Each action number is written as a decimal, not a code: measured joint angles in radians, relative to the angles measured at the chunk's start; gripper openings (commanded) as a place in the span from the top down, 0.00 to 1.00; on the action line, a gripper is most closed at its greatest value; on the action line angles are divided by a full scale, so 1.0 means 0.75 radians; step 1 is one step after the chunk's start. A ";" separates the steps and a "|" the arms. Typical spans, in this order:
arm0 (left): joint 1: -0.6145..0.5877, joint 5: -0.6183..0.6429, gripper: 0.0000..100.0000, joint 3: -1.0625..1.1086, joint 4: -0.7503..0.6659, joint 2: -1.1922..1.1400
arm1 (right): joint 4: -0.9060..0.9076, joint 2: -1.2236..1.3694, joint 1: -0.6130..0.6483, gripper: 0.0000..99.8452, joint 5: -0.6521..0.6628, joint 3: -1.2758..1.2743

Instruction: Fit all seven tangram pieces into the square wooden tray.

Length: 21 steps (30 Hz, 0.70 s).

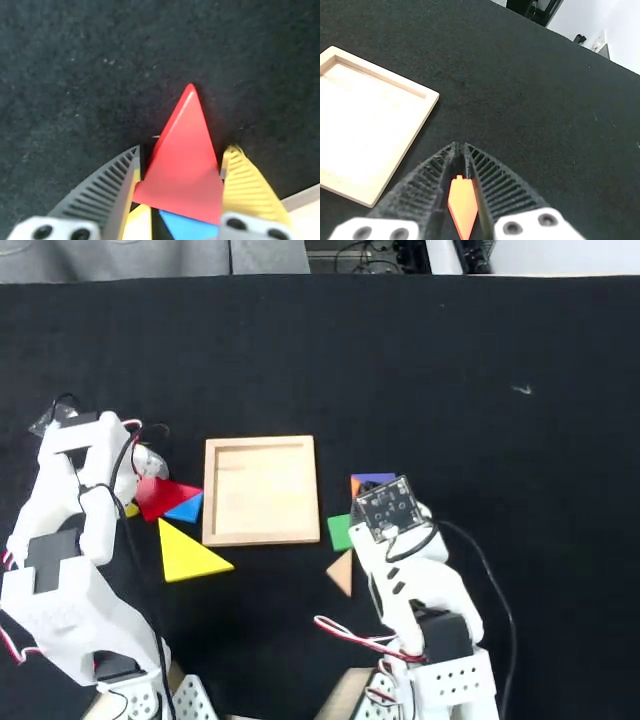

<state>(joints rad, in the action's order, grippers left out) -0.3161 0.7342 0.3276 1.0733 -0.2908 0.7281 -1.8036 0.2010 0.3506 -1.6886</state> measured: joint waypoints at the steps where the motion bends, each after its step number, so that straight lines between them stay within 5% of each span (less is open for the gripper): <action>1: 0.000 0.000 0.74 -0.014 -0.012 -0.010 | 0.000 0.000 0.000 0.99 0.000 0.000; 13: 0.010 -0.002 0.76 -0.323 -0.158 -0.178 | 0.000 0.000 0.000 0.99 0.000 0.000; 21: 0.010 -0.041 0.70 -0.567 0.309 -0.160 | 0.000 0.000 0.000 0.99 0.041 0.000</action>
<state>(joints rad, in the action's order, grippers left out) -0.3084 0.7035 -0.0974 1.3050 -0.4104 0.7281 -1.8036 0.2010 0.3813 -1.6886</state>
